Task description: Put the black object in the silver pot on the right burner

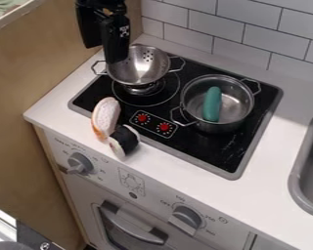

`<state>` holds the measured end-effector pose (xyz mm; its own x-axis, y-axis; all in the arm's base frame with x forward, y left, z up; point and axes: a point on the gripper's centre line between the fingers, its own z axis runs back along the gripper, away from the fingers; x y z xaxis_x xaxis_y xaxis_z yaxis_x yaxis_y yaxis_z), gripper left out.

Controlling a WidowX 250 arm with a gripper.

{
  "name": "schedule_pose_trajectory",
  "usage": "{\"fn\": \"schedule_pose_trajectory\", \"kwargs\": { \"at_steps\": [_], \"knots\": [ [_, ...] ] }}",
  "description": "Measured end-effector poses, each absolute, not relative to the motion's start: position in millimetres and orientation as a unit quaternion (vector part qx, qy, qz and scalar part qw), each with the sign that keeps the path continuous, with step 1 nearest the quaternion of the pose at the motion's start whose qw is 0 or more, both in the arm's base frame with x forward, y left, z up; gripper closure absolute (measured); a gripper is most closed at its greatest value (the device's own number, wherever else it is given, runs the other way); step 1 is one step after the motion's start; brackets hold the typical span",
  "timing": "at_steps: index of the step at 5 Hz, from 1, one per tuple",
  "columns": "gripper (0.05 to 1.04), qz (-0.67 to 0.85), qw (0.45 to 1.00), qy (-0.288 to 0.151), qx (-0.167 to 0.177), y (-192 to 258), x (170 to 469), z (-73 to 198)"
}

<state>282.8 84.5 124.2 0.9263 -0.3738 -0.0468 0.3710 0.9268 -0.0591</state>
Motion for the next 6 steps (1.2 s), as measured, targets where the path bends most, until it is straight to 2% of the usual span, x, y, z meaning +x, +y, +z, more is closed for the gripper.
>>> {"fn": "schedule_pose_trajectory", "kwargs": {
  "at_steps": [1, 4, 6],
  "knots": [
    [0.085, -0.168, 0.985, 0.033, -0.016, 76.0, 274.0, 114.3],
    [0.085, -0.157, 0.987, -0.021, 0.022, 56.9, 257.2, 90.8],
    [0.085, -0.154, 0.987, -0.036, 0.033, 50.6, 251.0, 71.8]
  ]
}}
